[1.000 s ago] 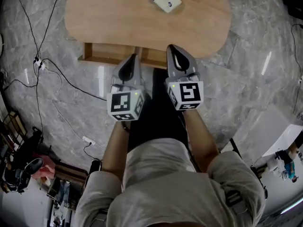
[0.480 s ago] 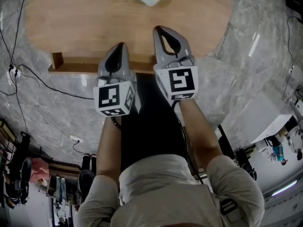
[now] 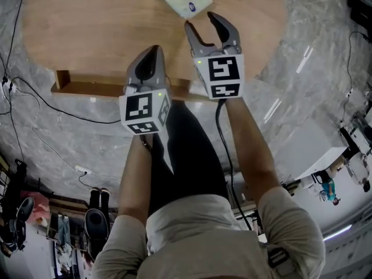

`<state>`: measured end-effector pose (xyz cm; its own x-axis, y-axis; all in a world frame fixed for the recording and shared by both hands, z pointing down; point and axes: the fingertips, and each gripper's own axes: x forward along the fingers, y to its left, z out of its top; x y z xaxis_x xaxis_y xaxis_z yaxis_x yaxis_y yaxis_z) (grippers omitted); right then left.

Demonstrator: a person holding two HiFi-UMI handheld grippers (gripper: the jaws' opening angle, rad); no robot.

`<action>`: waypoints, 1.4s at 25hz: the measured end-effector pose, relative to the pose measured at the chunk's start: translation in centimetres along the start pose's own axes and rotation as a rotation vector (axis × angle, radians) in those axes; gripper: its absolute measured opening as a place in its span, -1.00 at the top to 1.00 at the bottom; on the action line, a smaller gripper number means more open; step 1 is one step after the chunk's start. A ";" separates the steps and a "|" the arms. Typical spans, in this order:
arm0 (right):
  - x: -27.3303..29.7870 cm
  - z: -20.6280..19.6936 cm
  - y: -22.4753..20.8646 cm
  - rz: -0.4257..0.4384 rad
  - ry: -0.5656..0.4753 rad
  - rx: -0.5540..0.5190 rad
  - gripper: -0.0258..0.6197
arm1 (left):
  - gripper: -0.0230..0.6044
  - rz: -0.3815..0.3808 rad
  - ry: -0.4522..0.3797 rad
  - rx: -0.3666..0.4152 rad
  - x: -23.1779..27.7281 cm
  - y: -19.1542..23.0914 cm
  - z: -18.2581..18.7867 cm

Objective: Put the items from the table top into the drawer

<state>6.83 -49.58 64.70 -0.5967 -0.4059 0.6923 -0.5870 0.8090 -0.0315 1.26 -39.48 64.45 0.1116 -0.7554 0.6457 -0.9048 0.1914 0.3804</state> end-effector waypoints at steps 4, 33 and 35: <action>2.9 -0.5 -1.1 -0.011 0.058 -0.077 0.06 | 0.86 0.014 -0.007 -0.017 -0.9 0.7 -0.5; 1.5 -0.3 16.3 0.120 0.023 -0.154 0.90 | 0.86 0.146 -0.065 -0.184 -11.5 10.7 -5.7; 1.2 -0.3 18.0 0.136 0.022 -0.164 0.90 | 0.86 0.164 -0.072 -0.203 -12.7 11.8 -6.2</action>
<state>-4.32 -35.35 65.18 -0.6513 -0.2800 0.7053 -0.4035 0.9149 -0.0093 -8.26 -23.74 64.81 -0.0657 -0.7452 0.6636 -0.8069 0.4309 0.4040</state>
